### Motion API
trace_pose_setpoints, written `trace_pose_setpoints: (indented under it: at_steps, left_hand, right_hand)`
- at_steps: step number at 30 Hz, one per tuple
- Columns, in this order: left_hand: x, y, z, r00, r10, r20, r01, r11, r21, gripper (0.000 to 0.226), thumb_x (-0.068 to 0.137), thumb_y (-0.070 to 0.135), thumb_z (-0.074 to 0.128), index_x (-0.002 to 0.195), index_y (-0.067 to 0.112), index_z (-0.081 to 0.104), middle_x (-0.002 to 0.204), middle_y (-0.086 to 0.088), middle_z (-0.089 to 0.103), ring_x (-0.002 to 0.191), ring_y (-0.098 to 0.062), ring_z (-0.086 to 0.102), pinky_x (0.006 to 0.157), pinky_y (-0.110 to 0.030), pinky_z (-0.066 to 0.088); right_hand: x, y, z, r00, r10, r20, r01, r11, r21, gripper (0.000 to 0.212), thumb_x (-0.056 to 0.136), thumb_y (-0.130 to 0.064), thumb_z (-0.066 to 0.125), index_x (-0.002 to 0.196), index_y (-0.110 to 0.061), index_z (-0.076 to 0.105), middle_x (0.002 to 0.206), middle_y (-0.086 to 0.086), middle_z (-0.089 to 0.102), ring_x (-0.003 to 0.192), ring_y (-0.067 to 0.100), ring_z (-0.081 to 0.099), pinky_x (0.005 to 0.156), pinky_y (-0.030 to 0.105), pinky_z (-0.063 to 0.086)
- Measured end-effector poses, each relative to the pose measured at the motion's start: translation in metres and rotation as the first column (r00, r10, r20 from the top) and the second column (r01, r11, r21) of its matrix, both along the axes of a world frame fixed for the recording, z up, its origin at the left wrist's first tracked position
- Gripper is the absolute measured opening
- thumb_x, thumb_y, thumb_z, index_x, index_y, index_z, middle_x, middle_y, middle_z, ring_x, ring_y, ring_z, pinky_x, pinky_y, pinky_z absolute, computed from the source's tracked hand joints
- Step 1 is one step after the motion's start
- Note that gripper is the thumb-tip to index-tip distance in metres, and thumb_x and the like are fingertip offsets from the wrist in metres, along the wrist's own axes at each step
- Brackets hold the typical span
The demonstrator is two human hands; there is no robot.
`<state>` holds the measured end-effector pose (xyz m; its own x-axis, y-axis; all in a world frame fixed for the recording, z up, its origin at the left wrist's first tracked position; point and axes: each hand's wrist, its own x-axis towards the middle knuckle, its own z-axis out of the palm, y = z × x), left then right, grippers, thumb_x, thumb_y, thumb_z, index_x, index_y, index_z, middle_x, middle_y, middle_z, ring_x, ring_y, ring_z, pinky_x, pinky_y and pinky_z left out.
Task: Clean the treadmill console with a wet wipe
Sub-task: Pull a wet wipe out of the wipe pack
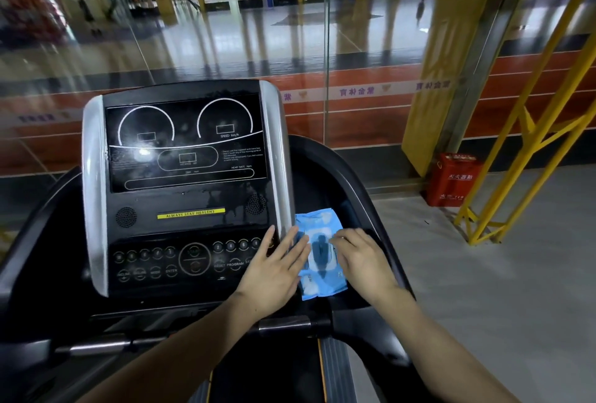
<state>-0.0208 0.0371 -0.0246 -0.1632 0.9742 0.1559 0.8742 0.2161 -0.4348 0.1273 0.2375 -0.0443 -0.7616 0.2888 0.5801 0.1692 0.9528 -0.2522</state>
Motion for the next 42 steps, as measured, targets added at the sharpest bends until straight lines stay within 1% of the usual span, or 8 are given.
trace_pose_setpoints:
  at_steps: [8,12,16,23,28,31,36,42]
  left_hand:
    - [-0.007,-0.009,0.001,0.998,-0.038,-0.043,0.036,0.999,-0.035,0.071,0.107,0.043,0.037,0.165,0.008,0.013,0.174,-0.012,0.015,0.159,-0.038,-0.016,0.126,-0.065,-0.006]
    - [-0.005,-0.011,0.0,0.999,-0.042,-0.03,0.041,0.999,-0.019,0.071,0.107,0.042,0.035,0.165,0.008,0.009,0.175,-0.012,0.01,0.159,-0.037,-0.02,0.125,-0.065,-0.009]
    - [-0.004,-0.01,-0.001,0.999,-0.032,-0.011,0.031,0.999,-0.009,0.073,0.106,0.042,0.04,0.165,0.008,0.013,0.174,-0.012,0.012,0.159,-0.037,-0.016,0.126,-0.064,-0.008]
    - [-0.002,-0.007,-0.003,1.0,-0.016,-0.002,0.016,1.0,-0.009,0.073,0.106,0.041,0.039,0.165,0.007,0.012,0.174,-0.013,0.01,0.159,-0.038,-0.016,0.125,-0.064,-0.008]
    - [-0.001,-0.007,-0.006,1.0,-0.011,0.024,0.011,1.0,-0.008,0.073,0.106,0.041,0.037,0.165,0.008,0.008,0.175,-0.013,0.006,0.158,-0.037,-0.02,0.125,-0.064,-0.01]
    - [-0.002,-0.006,-0.007,0.999,-0.009,0.044,0.01,1.0,-0.018,0.074,0.106,0.04,0.038,0.165,0.009,0.005,0.175,-0.012,0.003,0.158,-0.035,-0.023,0.125,-0.065,-0.011]
    - [0.0,-0.007,-0.007,0.996,0.018,0.085,-0.016,1.0,-0.022,0.076,0.104,0.037,0.042,0.165,0.01,0.007,0.175,-0.009,0.003,0.158,-0.033,-0.024,0.124,-0.065,-0.012]
    - [0.001,-0.007,-0.005,0.993,0.028,0.113,-0.024,0.999,-0.04,0.076,0.103,0.035,0.042,0.166,0.011,0.005,0.175,-0.008,-0.001,0.157,-0.031,-0.028,0.124,-0.067,-0.006]
  right_hand:
    - [-0.041,-0.001,-0.012,0.975,-0.011,0.222,0.042,0.99,-0.133,0.027,0.095,-0.007,0.069,0.121,-0.008,0.074,0.112,0.006,0.068,0.103,0.029,0.062,0.082,0.044,0.061]
    - [-0.049,-0.004,-0.01,0.971,-0.052,0.234,0.095,0.98,-0.175,0.02,0.096,-0.008,0.066,0.115,-0.01,0.075,0.109,0.005,0.065,0.101,0.026,0.058,0.086,0.041,0.058]
    - [-0.049,-0.001,-0.014,0.973,-0.073,0.221,0.117,0.975,-0.19,0.015,0.098,-0.007,0.065,0.086,-0.011,0.072,0.092,0.001,0.062,0.09,0.021,0.056,0.08,0.039,0.058]
    - [-0.017,-0.009,-0.005,0.983,0.083,0.166,-0.05,0.98,-0.195,0.01,0.102,-0.011,0.058,0.094,-0.014,0.063,0.091,-0.005,0.061,0.089,0.015,0.052,0.08,0.027,0.05]
    - [-0.002,-0.01,-0.021,0.973,0.118,0.196,-0.095,0.988,-0.121,0.009,0.094,-0.007,0.066,0.089,-0.014,0.066,0.085,-0.002,0.064,0.086,0.019,0.056,0.078,0.029,0.053]
    - [-0.001,-0.012,-0.021,0.961,0.083,0.262,-0.045,0.988,-0.149,0.007,0.091,-0.01,0.067,0.087,-0.016,0.065,0.079,-0.001,0.063,0.081,0.02,0.057,0.07,0.038,0.056]
    - [-0.013,-0.022,-0.007,0.951,-0.05,0.304,0.121,0.968,-0.219,0.02,0.102,-0.036,0.058,0.117,-0.024,0.063,0.085,0.0,0.07,0.077,0.021,0.066,0.062,0.034,0.053]
    - [-0.033,-0.022,-0.003,0.907,-0.182,0.38,0.288,0.925,-0.246,0.017,0.1,-0.027,0.062,0.114,-0.021,0.071,0.102,-0.002,0.064,0.091,0.015,0.06,0.069,0.029,0.052]
